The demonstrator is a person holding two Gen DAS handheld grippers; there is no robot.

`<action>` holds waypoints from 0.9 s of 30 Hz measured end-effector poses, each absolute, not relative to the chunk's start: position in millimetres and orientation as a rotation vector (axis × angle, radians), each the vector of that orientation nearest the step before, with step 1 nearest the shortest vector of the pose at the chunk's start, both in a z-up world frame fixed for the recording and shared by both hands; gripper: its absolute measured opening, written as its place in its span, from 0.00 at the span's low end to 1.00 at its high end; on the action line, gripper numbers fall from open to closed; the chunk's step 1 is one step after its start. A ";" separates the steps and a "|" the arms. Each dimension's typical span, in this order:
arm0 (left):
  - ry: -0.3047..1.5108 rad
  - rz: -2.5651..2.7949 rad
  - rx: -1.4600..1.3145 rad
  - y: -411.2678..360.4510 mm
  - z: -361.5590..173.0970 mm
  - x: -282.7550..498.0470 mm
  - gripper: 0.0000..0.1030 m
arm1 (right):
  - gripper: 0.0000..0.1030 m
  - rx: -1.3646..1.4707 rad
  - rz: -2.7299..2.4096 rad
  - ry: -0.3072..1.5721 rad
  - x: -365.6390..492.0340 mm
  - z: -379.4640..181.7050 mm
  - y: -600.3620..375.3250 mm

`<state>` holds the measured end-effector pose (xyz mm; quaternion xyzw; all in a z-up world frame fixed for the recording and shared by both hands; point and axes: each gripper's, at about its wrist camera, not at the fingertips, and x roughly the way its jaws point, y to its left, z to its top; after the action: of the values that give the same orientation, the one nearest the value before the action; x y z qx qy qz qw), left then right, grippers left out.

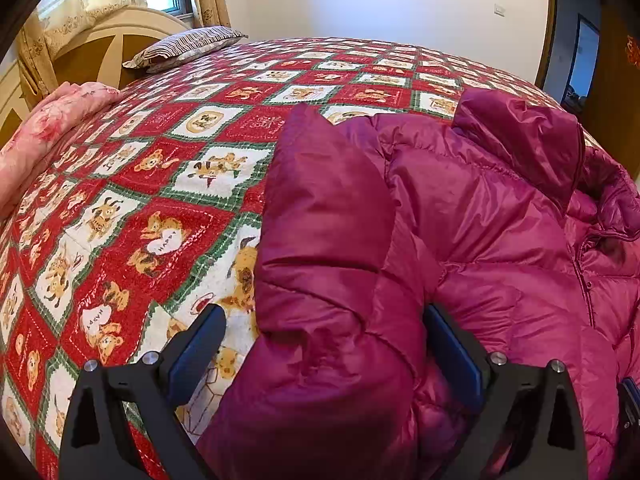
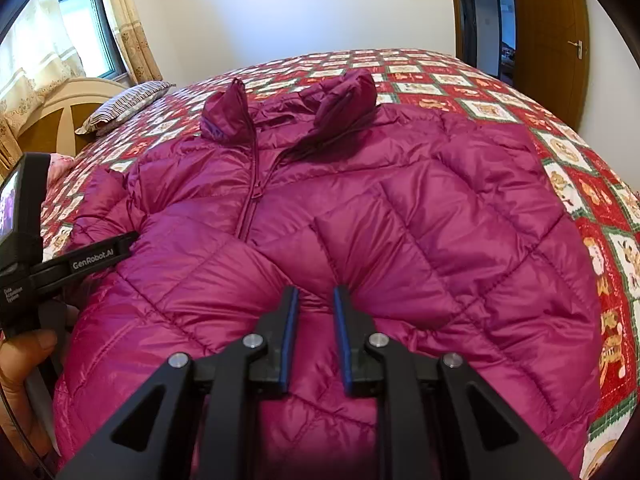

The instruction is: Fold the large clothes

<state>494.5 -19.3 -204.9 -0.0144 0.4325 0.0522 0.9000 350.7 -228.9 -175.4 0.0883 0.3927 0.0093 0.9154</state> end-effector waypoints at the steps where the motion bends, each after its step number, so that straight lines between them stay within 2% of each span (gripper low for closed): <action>1: 0.895 0.109 -0.028 -19.3 -205.0 494.2 0.96 | 0.20 0.180 0.018 0.809 351.0 -175.6 -229.3; 11: 0.908 0.109 -0.025 -16.5 -204.0 496.9 0.97 | 0.20 0.208 0.039 0.819 353.5 -174.5 -234.1; 14: 0.920 0.105 -0.027 -15.3 -202.6 497.5 0.97 | 0.23 0.217 0.051 0.819 353.2 -173.1 -235.3; 15: 0.938 0.102 -0.020 -14.9 -199.9 498.3 0.97 | 0.28 0.220 0.063 0.824 353.1 -171.4 -236.0; 17: 0.964 0.107 0.002 -14.5 -185.7 498.5 0.97 | 0.44 0.225 0.101 0.851 351.7 -162.4 -239.1; 19: 0.911 0.106 0.014 -12.1 -163.9 494.6 0.97 | 0.70 0.249 0.138 0.829 348.3 -148.6 -244.4; 21: 0.863 0.088 0.007 -9.9 -140.5 498.4 0.97 | 0.73 0.221 0.139 0.769 348.2 -129.4 -253.2; 27: 0.854 0.030 -0.026 -32.4 -98.1 548.8 0.97 | 0.73 0.178 0.087 0.721 400.9 -88.8 -293.1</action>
<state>548.8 -32.4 -98.1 -0.0127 0.4142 0.0147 0.9100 400.9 -293.1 -88.8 0.0869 0.3523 0.0423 0.9309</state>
